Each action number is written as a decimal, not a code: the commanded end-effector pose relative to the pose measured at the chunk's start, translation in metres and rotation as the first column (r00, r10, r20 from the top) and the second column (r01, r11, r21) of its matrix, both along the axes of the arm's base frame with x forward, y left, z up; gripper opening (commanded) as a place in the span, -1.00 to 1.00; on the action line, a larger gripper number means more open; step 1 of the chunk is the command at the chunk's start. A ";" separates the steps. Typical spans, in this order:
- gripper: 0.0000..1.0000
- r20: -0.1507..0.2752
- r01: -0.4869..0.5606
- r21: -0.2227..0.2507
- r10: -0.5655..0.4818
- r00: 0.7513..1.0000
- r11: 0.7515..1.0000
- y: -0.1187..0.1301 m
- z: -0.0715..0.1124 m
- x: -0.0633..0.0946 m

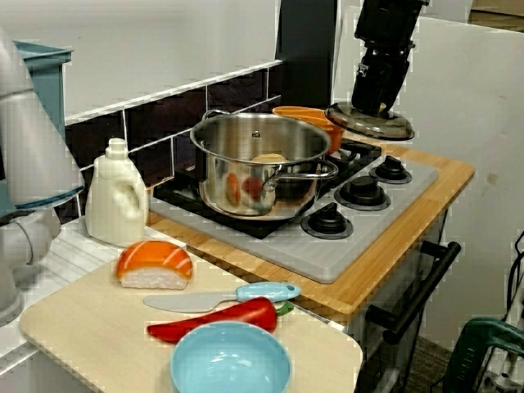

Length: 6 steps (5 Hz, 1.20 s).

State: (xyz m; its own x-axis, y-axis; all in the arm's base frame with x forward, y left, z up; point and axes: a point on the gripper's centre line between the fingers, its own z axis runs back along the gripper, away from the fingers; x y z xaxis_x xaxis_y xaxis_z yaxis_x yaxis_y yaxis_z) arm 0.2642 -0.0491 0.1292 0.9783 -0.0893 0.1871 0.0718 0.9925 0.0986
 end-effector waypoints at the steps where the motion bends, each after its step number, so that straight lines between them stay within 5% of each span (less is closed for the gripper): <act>1: -1.00 0.042 0.006 0.009 -0.006 0.999 1.000 -0.001 0.002 -0.002; 6: -1.00 0.030 0.001 0.045 -0.002 1.000 0.999 0.000 -0.021 0.002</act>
State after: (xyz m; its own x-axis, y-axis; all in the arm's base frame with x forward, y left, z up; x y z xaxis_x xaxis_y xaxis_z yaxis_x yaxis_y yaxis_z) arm 0.2676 -0.0500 0.0998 0.9800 -0.0886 0.1779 0.0623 0.9869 0.1487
